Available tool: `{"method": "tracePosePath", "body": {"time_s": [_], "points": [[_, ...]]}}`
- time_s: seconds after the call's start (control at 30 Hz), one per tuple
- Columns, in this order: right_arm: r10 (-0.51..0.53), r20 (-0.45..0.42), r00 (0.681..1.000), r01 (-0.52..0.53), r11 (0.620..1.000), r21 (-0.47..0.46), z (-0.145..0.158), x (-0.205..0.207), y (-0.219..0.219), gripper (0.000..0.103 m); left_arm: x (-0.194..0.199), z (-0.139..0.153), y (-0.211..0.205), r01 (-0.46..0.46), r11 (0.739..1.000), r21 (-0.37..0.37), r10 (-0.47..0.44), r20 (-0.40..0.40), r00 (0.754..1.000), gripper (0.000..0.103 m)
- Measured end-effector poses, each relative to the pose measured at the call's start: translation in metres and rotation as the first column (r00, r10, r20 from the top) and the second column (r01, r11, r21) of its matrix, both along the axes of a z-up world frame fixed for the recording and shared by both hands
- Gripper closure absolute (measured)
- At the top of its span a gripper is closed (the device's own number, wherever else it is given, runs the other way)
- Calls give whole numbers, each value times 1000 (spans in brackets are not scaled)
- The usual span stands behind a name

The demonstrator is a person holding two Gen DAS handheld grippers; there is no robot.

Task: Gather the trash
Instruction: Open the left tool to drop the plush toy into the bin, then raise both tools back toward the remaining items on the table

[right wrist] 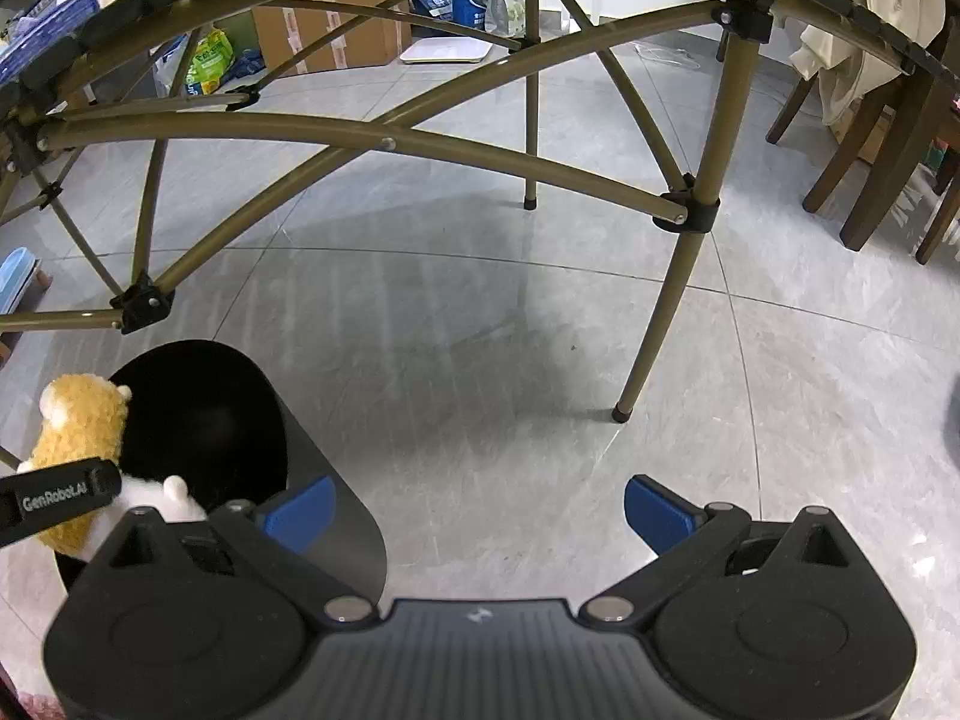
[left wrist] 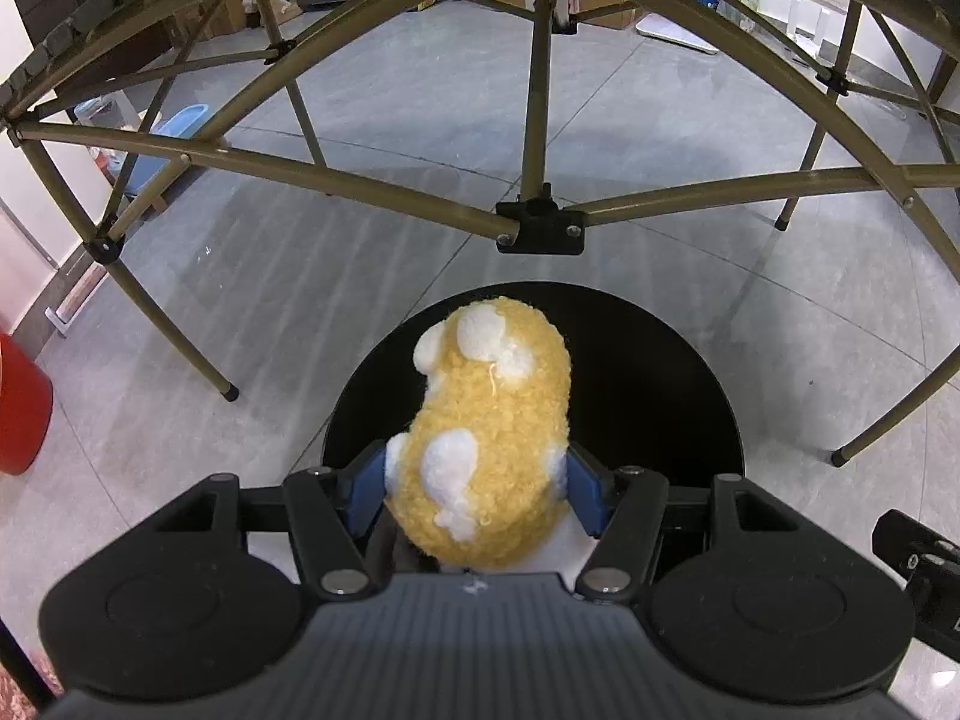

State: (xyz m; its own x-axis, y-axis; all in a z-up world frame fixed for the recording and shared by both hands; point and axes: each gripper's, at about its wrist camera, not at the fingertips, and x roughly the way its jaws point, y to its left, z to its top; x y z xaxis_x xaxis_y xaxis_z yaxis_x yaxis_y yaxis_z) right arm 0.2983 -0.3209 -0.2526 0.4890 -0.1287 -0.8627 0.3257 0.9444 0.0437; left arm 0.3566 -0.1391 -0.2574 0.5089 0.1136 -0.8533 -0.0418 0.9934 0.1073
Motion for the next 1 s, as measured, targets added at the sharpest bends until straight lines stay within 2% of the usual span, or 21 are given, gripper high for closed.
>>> {"method": "tracePosePath", "body": {"time_s": [0.3,0.37,0.43,0.47,0.67,1.0], "points": [[8,-5,1000,-8,1000,2,-2,1,1,0,1,-2,-2,13,1000,6,-13,-15,1000,38],[6,-1,1000,-6,1000,2,-1,0,1,0,2,-3,-2,22,1000,-7,-22,-29,999,31],[1,1,1000,-1,1000,1,-1,0,0,0,2,-5,-3,35,999,-21,-36,-43,998,2],[-1,1,1000,1,1000,1,-1,0,-1,0,2,-6,-3,38,999,-23,-39,-47,998,0],[-2,-1,1000,2,1000,3,-1,0,-1,0,3,-8,1,30,999,-39,-33,-88,996,0],[3,-2,1000,-3,1000,5,-1,0,0,0,3,-5,4,26,998,-55,-31,-92,995,0]]}}
